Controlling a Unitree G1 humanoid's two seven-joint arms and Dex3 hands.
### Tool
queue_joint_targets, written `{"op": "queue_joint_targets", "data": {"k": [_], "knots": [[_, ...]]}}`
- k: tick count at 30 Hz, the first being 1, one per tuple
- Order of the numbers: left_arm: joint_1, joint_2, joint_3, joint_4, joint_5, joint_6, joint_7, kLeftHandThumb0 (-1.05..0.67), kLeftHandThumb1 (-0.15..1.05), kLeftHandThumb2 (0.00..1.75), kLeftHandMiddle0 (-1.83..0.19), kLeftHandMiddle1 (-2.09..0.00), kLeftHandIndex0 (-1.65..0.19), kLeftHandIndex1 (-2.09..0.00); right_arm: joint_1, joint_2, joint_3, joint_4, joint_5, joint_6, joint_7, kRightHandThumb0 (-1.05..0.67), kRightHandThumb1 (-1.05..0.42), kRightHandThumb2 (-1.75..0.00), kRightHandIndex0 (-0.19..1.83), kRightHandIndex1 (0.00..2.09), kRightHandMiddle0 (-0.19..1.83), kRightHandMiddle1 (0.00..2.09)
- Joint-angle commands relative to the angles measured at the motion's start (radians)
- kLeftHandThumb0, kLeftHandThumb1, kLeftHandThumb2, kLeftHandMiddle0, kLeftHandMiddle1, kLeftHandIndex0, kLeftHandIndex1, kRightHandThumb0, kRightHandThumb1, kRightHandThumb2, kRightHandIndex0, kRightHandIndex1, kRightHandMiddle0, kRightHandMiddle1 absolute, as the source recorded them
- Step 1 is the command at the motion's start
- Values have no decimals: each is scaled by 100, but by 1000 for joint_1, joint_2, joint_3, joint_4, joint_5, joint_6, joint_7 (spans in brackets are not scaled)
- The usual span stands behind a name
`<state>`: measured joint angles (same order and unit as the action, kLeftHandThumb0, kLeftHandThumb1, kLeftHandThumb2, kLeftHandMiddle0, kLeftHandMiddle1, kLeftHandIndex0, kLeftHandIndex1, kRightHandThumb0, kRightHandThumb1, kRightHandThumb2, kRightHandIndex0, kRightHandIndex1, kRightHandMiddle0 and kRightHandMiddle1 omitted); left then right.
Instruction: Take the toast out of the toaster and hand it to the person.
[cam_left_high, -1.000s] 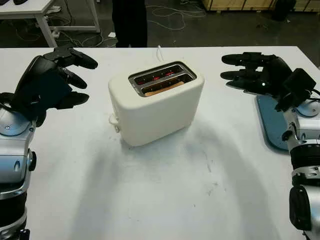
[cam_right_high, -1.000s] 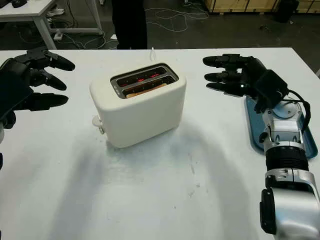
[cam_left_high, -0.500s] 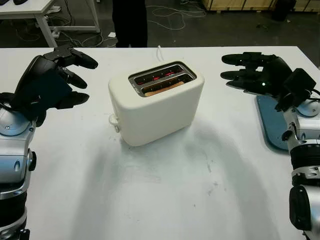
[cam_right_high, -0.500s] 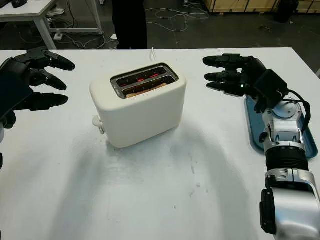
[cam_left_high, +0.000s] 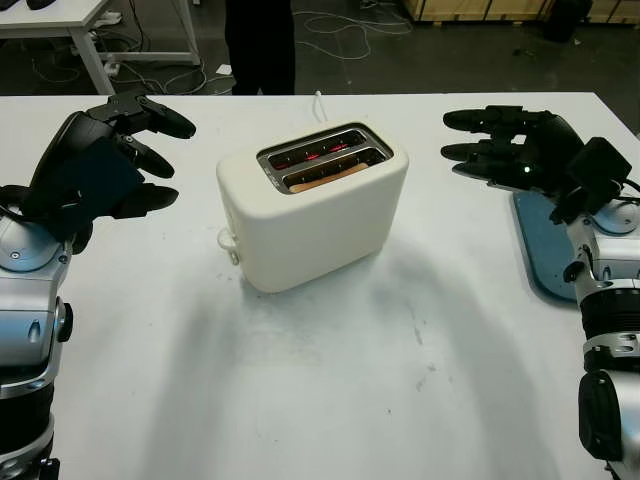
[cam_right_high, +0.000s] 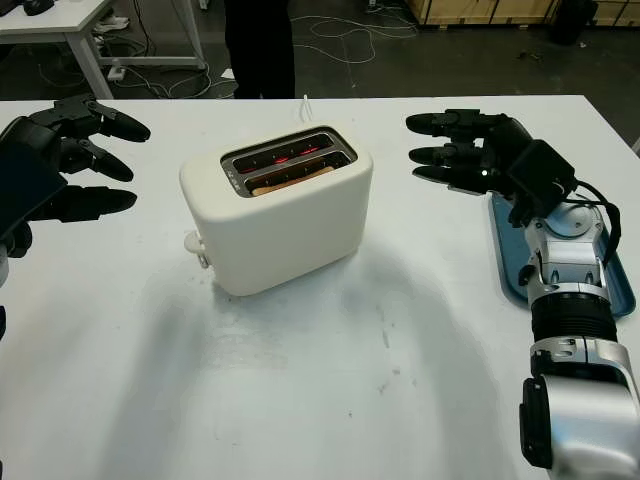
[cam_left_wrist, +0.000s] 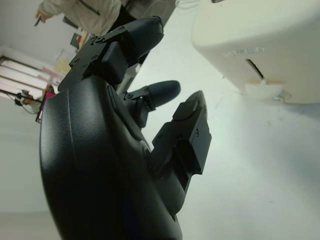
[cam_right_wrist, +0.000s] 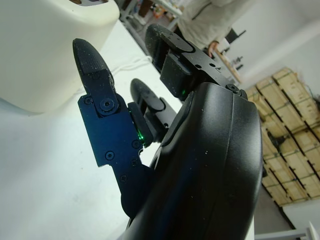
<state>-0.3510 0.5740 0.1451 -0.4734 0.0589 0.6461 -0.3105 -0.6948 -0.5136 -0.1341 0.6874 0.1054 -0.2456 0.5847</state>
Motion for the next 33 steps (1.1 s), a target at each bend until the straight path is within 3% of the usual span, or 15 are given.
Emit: {"op": "queue_joint_targets", "data": {"k": [1,33], "knots": [[-11,5,-6,-3,6,2,1,43,92,15,-41,-136,-37,-104,-18,6,-7,2,10,-11,-6,-48,-79,0,87,1,78,0],[-9,-3,3,11,-2,-24,5,46,92,17,-42,-138,-37,-107,-27,3,-6,32,8,-38,-2,-48,-79,0,88,0,78,0]]}}
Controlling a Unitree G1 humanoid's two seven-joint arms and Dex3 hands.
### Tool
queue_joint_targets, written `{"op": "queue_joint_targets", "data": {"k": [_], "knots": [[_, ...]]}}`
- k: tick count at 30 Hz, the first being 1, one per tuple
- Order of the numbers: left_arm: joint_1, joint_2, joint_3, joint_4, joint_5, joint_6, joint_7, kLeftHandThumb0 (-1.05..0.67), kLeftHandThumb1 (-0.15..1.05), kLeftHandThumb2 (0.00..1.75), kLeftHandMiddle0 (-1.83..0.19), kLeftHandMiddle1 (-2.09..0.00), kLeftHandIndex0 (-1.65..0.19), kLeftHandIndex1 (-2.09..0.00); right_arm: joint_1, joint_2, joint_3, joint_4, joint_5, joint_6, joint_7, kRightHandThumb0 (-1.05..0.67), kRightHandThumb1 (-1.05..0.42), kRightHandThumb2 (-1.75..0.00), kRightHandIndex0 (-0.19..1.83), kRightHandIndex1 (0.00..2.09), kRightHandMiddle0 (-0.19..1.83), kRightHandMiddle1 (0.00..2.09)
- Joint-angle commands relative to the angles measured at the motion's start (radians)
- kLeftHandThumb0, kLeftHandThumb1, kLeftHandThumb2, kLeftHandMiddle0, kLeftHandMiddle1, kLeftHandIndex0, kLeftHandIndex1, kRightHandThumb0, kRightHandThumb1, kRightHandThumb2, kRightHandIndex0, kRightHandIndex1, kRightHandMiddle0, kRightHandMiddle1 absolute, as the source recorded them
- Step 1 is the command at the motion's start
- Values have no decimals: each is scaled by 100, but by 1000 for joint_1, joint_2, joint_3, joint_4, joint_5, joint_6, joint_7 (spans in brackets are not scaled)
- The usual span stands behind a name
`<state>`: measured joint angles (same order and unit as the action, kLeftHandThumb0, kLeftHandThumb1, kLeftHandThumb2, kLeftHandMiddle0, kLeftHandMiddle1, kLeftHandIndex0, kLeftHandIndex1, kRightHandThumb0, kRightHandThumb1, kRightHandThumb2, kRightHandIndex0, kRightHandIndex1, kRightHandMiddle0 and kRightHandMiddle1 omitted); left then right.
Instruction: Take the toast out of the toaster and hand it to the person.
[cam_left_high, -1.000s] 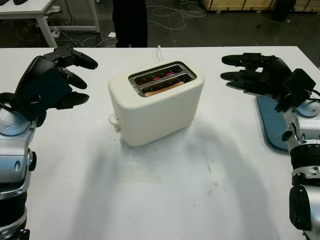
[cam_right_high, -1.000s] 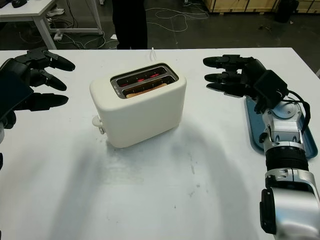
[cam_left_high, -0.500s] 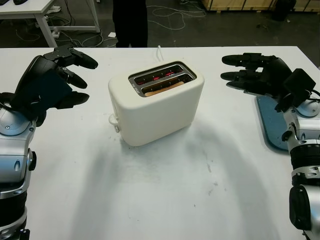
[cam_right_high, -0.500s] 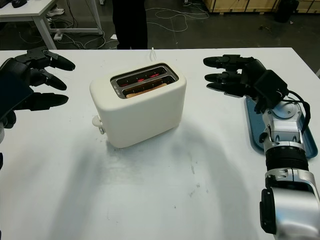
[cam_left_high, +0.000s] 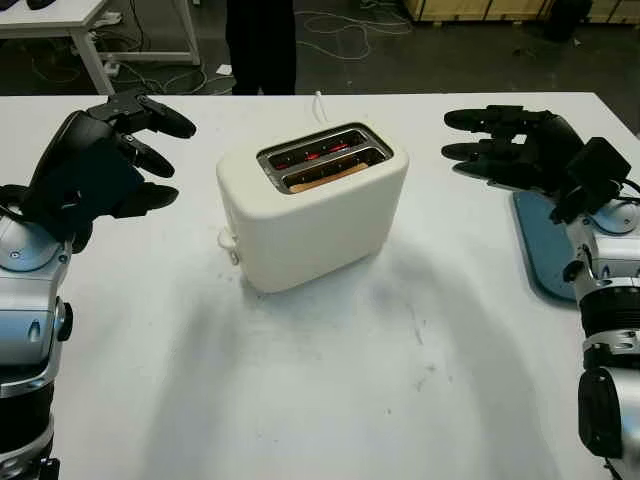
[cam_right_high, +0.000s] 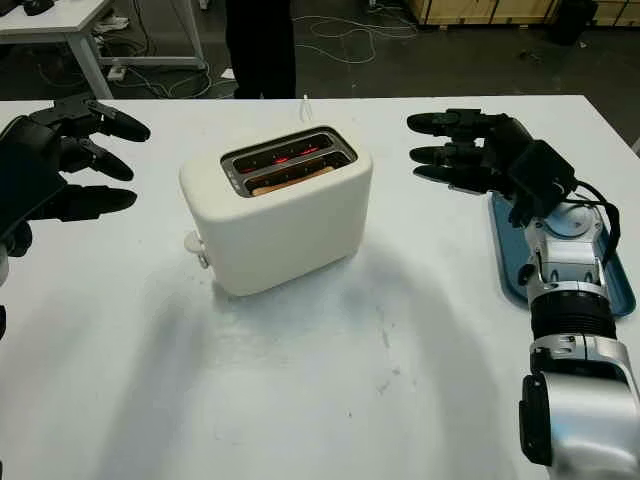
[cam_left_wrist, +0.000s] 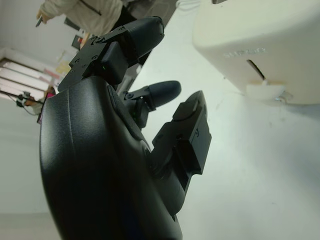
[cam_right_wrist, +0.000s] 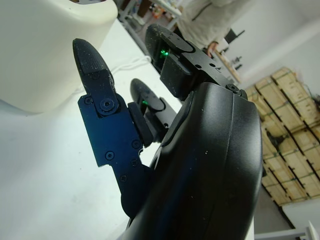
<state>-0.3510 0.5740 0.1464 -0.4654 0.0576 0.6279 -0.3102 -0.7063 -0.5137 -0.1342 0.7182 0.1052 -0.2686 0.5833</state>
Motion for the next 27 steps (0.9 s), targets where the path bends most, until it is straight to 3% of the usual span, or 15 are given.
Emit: {"op": "queue_joint_targets", "data": {"k": [1,27], "knots": [[-9,-4,2,3,-2,-5,4,46,92,18,-41,-138,-37,-106,-14,4,-6,0,9,-13,-1,-48,-79,0,88,0,78,0],[-16,-7,-9,5,6,-3,10,47,92,17,-41,-139,-36,-108,-16,2,-5,-7,10,4,-4,-47,-79,0,87,1,78,0]]}}
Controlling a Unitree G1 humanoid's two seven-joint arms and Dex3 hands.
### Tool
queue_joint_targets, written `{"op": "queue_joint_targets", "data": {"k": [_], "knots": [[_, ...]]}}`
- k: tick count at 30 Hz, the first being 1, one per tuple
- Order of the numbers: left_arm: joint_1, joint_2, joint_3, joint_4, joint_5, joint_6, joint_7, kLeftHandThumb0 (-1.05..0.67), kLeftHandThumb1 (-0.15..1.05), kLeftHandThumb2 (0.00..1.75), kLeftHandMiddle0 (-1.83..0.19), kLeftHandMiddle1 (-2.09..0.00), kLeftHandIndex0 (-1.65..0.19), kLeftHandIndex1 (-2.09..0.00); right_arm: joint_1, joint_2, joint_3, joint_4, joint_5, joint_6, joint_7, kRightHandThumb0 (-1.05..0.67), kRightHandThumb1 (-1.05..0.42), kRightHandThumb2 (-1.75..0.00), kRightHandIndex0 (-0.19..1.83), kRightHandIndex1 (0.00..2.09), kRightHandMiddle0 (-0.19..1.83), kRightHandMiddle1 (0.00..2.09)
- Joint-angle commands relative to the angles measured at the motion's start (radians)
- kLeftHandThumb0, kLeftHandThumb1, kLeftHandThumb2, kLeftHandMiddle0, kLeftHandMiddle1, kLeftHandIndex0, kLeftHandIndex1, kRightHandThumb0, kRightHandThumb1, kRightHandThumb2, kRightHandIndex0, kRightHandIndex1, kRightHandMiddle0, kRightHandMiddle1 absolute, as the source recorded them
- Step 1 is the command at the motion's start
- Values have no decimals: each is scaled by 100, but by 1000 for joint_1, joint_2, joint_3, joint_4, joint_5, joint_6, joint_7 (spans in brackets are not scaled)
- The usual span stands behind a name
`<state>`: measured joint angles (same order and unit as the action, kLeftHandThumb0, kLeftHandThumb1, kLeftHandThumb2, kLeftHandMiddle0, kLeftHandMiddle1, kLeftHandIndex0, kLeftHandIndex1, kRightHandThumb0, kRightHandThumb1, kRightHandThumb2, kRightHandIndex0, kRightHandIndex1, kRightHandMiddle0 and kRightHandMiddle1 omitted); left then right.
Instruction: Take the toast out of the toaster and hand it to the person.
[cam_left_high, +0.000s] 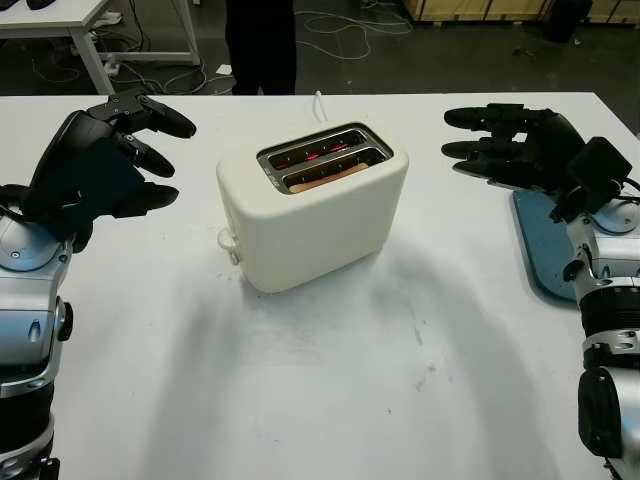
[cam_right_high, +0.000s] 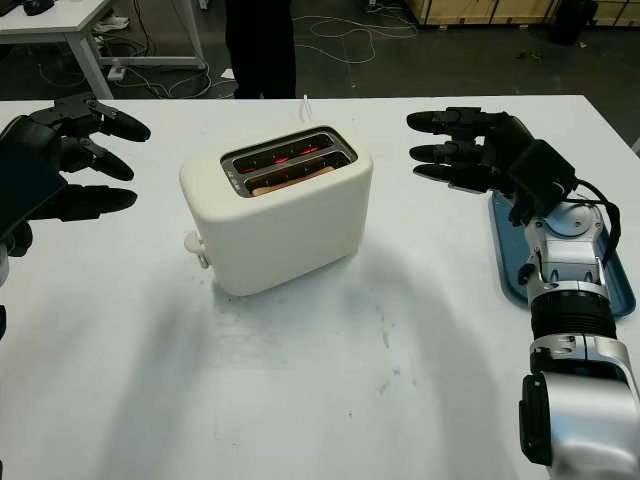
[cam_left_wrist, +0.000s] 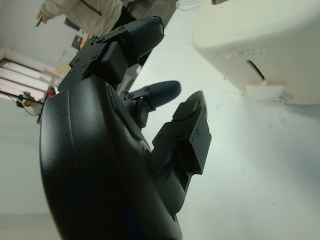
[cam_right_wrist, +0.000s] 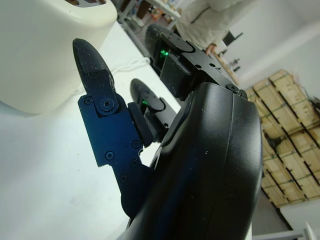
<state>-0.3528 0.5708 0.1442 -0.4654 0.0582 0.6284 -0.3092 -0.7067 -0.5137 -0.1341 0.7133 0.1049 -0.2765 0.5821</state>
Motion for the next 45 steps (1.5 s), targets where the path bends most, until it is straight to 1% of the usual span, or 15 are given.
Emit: {"op": "queue_joint_targets", "data": {"k": [1,3,6,14,17,36,45], "knots": [[-14,-3,-6,3,6,1,8,47,92,17,-41,-138,-36,-108,-16,3,-6,-4,11,13,-2,-48,-79,0,87,1,78,0],[-19,-6,-4,0,3,16,9,46,92,19,-39,-137,-35,-107,-15,3,-4,-11,9,19,-5,-48,-79,0,87,0,77,0],[-17,-8,-1,11,2,-4,8,45,92,18,-41,-139,-36,-108,-13,2,-2,-23,4,28,-13,-48,-79,0,86,0,77,0],[-21,-4,-3,17,4,-8,6,47,92,18,-40,-138,-36,-108,-9,2,-1,-42,6,43,-14,-49,-79,0,86,0,76,0],[-22,-5,-5,12,7,3,10,47,92,18,-40,-138,-35,-108,-11,5,-3,-37,11,32,-7,-49,-79,0,87,1,77,0],[-21,-5,1,15,2,-3,6,45,92,16,-42,-138,-36,-109,-13,8,-4,-17,11,17,-5,-50,-79,0,88,1,78,0],[-19,-6,1,12,-1,0,4,47,92,18,-41,-138,-35,-108,-14,10,-5,-11,16,7,5,-49,-79,0,87,0,78,0]]}}
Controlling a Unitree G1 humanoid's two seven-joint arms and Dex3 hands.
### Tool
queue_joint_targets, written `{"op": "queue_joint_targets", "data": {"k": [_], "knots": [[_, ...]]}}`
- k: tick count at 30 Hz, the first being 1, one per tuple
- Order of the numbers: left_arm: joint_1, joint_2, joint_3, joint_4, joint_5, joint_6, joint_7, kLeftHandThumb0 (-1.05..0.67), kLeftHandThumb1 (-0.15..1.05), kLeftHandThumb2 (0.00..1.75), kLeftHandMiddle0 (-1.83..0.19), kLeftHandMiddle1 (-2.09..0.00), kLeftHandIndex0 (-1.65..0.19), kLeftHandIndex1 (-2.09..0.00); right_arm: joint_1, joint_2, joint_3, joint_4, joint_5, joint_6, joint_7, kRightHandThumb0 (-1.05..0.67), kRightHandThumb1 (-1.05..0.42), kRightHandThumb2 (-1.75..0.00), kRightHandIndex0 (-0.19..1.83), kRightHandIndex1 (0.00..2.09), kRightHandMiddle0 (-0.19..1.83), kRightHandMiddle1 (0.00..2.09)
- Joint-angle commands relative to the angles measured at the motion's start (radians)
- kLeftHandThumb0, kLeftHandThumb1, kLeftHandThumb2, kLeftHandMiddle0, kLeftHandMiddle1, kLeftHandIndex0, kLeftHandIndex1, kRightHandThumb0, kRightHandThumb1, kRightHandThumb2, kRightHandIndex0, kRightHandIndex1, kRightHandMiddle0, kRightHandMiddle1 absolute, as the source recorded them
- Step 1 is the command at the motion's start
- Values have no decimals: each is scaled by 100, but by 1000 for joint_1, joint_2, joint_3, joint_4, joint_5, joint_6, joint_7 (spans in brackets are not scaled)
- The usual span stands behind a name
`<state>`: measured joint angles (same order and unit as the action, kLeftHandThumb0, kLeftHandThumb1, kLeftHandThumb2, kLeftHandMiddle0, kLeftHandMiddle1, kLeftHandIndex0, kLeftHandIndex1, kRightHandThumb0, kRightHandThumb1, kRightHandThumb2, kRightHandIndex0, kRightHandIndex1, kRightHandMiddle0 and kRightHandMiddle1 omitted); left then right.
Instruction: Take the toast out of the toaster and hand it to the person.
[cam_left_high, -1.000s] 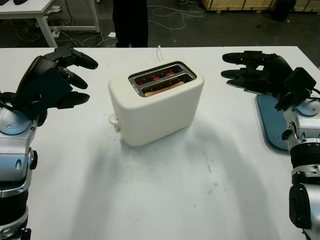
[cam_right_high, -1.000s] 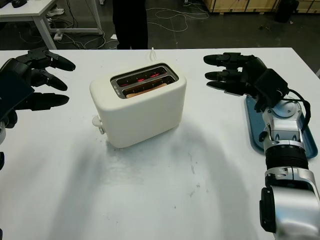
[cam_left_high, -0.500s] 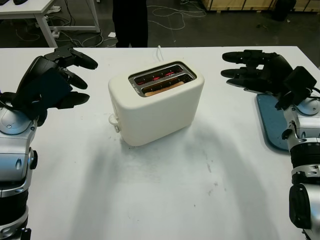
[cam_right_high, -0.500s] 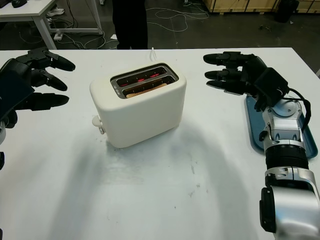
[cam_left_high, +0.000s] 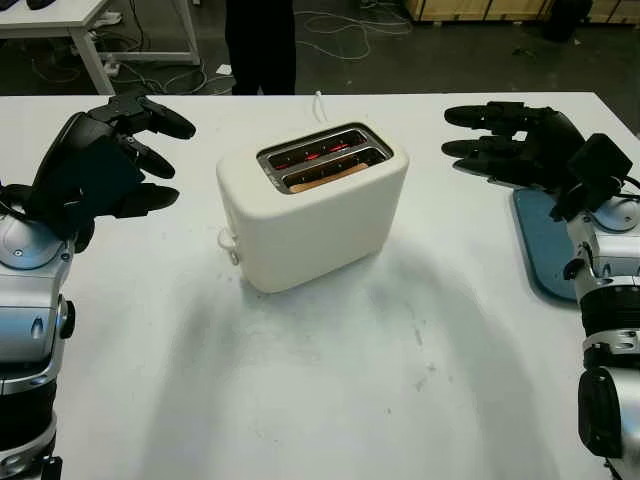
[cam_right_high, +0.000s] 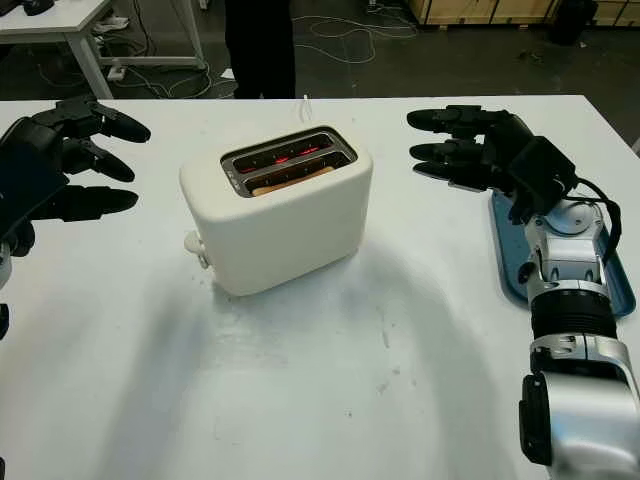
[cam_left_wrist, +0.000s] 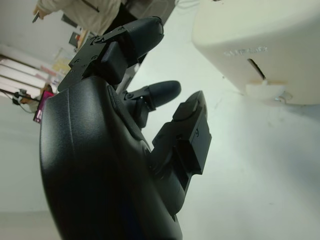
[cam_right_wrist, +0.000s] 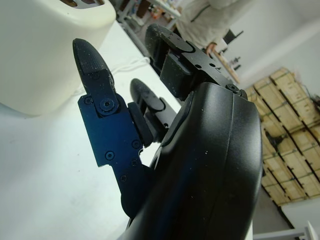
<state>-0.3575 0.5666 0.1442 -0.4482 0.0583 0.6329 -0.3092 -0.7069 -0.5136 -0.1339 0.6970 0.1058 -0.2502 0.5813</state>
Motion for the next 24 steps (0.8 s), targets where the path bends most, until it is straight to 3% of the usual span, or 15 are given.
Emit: {"op": "queue_joint_targets", "data": {"k": [1,24], "knots": [[-13,-3,2,-4,-2,-8,4,47,92,18,-42,-138,-36,-108,-14,10,-6,8,15,-24,7,-49,-79,0,87,0,78,0],[-10,-4,5,-4,-3,-14,3,47,92,19,-40,-140,-34,-109,-18,10,-5,24,10,-35,7,-50,-79,0,87,0,78,0]]}}
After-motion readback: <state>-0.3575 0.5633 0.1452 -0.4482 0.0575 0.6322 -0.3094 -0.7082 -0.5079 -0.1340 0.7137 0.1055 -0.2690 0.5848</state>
